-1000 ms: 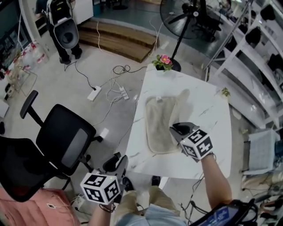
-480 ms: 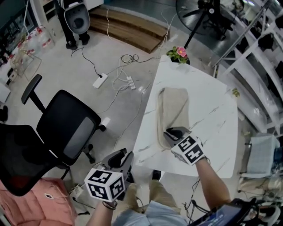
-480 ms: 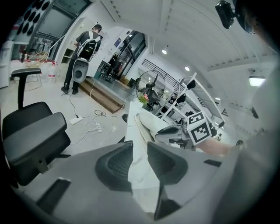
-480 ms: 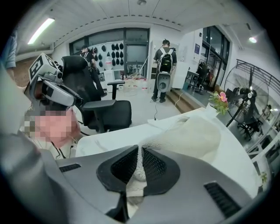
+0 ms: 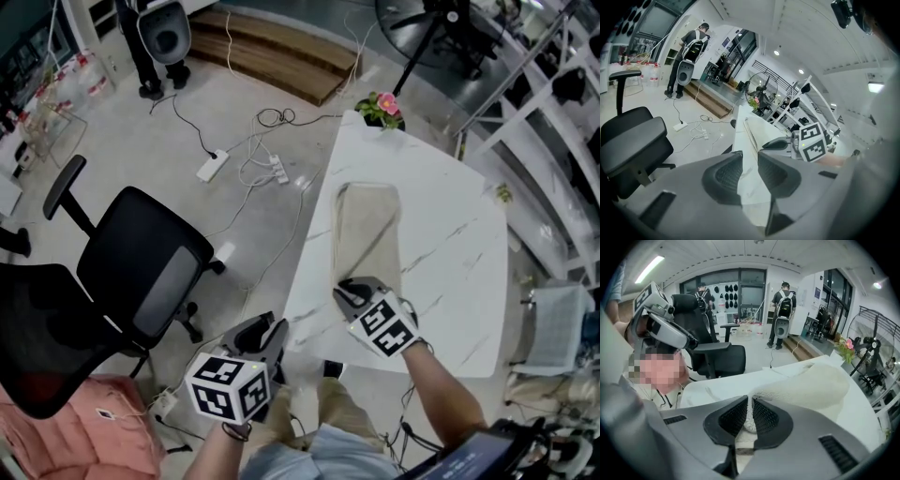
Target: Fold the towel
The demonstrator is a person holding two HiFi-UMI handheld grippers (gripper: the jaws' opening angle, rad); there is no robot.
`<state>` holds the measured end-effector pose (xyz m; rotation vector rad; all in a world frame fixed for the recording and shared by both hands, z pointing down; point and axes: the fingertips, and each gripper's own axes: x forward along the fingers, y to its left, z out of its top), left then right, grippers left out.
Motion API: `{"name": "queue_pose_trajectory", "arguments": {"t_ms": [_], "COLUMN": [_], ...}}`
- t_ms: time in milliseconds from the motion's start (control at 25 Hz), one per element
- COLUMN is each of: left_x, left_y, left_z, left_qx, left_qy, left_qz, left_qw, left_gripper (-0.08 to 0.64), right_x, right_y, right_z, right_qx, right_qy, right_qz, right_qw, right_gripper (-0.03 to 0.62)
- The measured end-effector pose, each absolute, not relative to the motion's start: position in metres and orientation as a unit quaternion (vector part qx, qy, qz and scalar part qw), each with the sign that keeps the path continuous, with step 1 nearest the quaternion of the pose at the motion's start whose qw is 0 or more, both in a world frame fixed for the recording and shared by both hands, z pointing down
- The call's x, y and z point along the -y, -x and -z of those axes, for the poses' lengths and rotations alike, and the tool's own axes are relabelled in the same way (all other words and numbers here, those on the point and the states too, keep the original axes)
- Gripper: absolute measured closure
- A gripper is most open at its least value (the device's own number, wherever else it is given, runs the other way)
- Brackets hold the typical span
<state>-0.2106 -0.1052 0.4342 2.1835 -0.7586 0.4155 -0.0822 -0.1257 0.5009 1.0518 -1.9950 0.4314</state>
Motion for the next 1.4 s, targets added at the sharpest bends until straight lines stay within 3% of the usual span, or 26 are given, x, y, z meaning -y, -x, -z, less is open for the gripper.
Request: {"name": "queue_pose_trajectory", "arguments": {"t_ms": [200, 280, 360, 480, 600, 800, 960, 1160, 1400], "left_x": [0.106, 0.107, 0.108, 0.111, 0.117, 0.121, 0.132, 0.129, 0.113], "left_y": [0.201, 0.196, 0.191, 0.182, 0.166, 0.129, 0.103, 0.088, 0.078], "left_z": [-0.441, -0.443, -0.441, -0.433, -0.424, -0.430, -0.454, -0.494, -0.515], "left_qx": [0.287, 0.282, 0.275, 0.267, 0.264, 0.275, 0.306, 0.342, 0.367], "left_qy": [-0.859, -0.860, -0.863, -0.870, -0.875, -0.859, -0.828, -0.781, -0.748], "left_qz": [-0.172, -0.174, -0.175, -0.172, -0.171, -0.172, -0.183, -0.237, -0.265], "left_qw": [0.388, 0.388, 0.386, 0.378, 0.369, 0.396, 0.434, 0.466, 0.486], "left_gripper": [0.457, 0.457, 0.457, 0.457, 0.457, 0.427, 0.384, 0.354, 0.357], "right_x": [0.127, 0.122, 0.113, 0.099, 0.101, 0.163, 0.246, 0.324, 0.333], "right_y": [0.086, 0.097, 0.108, 0.115, 0.102, 0.030, -0.018, -0.040, -0.040], "right_z": [-0.526, -0.516, -0.490, -0.445, -0.412, -0.384, -0.393, -0.452, -0.510], "right_qx": [0.791, 0.806, 0.827, 0.854, 0.865, 0.842, 0.830, 0.837, 0.851], "right_qy": [-0.414, -0.390, -0.376, -0.349, -0.343, -0.398, -0.398, -0.322, -0.224], "right_qz": [-0.170, -0.178, -0.198, -0.232, -0.219, -0.125, -0.088, -0.103, -0.139], "right_qw": [0.417, 0.407, 0.368, 0.308, 0.293, 0.343, 0.382, 0.431, 0.455], "right_gripper": [0.544, 0.448, 0.396, 0.396, 0.415, 0.463, 0.465, 0.459, 0.449]}}
